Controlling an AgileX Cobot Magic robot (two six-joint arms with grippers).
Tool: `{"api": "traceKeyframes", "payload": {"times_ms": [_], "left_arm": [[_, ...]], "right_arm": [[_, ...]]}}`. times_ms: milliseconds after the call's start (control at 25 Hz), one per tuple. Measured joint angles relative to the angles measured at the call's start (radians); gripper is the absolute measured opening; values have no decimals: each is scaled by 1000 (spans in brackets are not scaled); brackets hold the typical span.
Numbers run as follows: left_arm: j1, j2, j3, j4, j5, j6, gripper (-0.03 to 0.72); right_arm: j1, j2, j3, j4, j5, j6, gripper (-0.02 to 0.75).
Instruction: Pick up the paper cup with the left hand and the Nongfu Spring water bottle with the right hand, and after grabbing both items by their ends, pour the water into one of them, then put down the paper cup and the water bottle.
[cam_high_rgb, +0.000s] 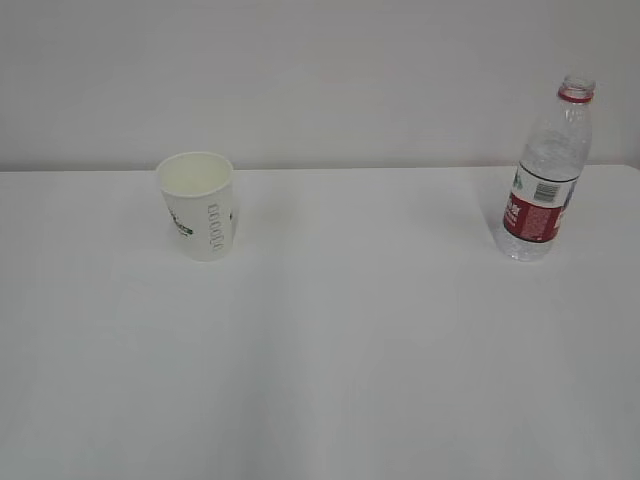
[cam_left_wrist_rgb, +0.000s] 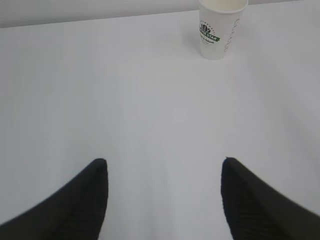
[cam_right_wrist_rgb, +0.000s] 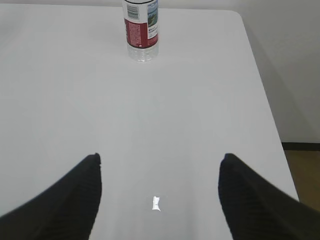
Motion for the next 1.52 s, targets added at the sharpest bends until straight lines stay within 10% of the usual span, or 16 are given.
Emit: {"api": "traceKeyframes", "payload": {"times_ms": [1520], "left_arm": [[0,0,0,0,0,0,515]], "right_arm": [[0,0,0,0,0,0,549]]}}
